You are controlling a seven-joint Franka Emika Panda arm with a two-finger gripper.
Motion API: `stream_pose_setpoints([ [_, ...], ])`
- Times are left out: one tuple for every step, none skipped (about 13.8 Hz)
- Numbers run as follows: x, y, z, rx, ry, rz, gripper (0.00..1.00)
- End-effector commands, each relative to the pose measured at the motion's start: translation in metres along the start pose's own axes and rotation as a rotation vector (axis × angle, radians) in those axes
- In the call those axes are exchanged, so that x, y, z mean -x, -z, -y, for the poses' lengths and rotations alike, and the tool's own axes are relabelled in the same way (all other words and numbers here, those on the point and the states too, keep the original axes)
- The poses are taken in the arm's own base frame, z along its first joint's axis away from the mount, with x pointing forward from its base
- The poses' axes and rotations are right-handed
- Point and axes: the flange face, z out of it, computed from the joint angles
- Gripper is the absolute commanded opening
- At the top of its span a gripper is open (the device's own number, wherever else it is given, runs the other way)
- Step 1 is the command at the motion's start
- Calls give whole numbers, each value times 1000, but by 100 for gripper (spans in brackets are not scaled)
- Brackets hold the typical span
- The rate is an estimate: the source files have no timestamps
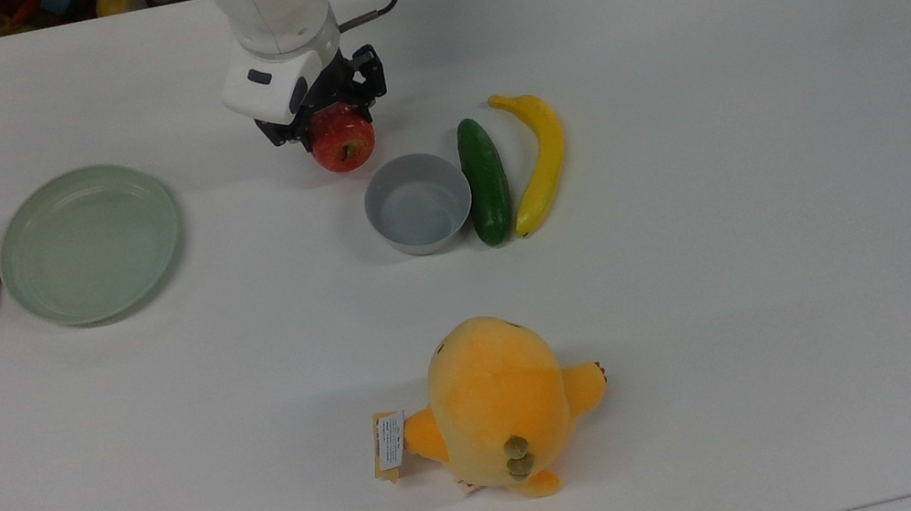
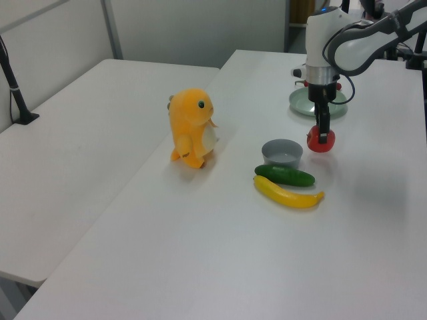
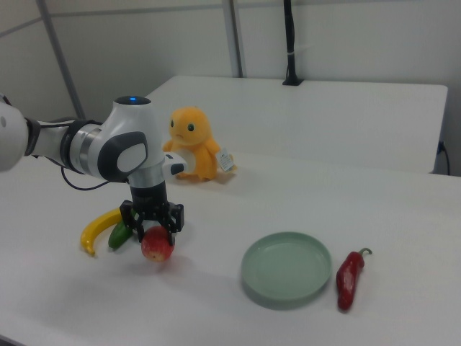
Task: Red apple placed in the center of the desktop
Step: 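Carry the held apple beside the bowl and lower it onto the table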
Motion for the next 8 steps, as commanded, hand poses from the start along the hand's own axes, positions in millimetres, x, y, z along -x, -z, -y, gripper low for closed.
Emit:
stream_pose_setpoints([
  [-1, -7, -5, 16, 22, 5, 42],
  [-1, -7, -5, 16, 22, 5, 42],
  [-1, -8, -5, 16, 22, 7, 46],
  [-1, -9, -5, 15, 22, 8, 63],
  [-1, -9, -5, 15, 20, 8, 65],
  [-1, -9, -5, 15, 20, 8, 76],
  [-1, -10, -6, 15, 16, 10, 90],
  [-1, -9, -6, 15, 16, 8, 92],
])
